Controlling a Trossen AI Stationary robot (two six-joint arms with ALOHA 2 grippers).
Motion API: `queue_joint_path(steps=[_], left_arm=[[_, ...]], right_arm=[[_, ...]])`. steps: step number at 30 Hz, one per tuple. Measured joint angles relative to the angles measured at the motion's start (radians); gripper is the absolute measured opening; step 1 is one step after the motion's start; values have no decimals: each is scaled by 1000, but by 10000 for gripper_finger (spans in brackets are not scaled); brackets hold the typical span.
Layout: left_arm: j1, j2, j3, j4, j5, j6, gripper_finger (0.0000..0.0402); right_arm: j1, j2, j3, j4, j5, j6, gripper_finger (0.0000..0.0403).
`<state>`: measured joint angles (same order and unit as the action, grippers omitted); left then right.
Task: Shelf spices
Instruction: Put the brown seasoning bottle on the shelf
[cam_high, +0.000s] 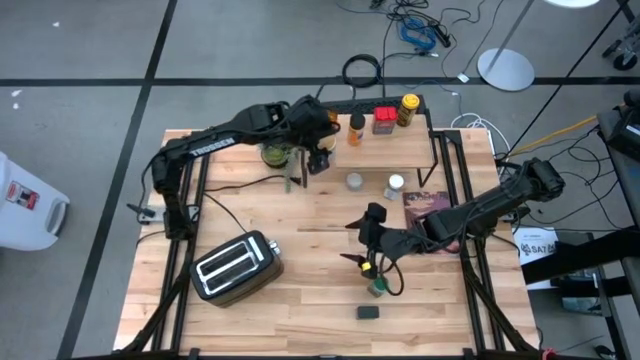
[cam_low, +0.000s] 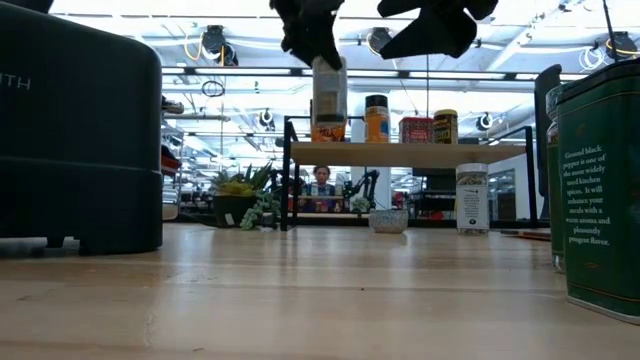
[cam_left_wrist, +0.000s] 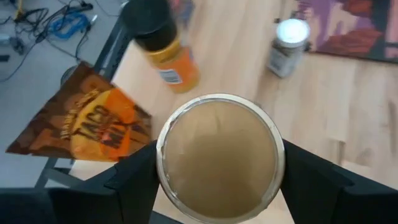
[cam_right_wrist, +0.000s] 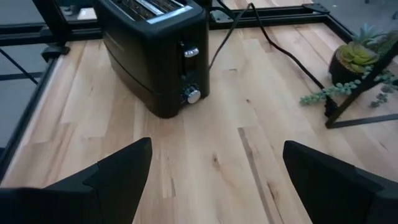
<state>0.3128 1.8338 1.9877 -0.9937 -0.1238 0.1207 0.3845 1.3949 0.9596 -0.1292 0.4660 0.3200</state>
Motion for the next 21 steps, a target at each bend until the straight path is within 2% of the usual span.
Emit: queue_joint_path(steps=[10, 21], left_arm=[[80, 8, 0, 40, 82, -16, 282], [113, 8, 0, 10, 99, -37, 282]], right_arm=[[46, 0, 0, -26, 87, 13, 350], [48, 0, 0, -26, 93, 12, 350]])
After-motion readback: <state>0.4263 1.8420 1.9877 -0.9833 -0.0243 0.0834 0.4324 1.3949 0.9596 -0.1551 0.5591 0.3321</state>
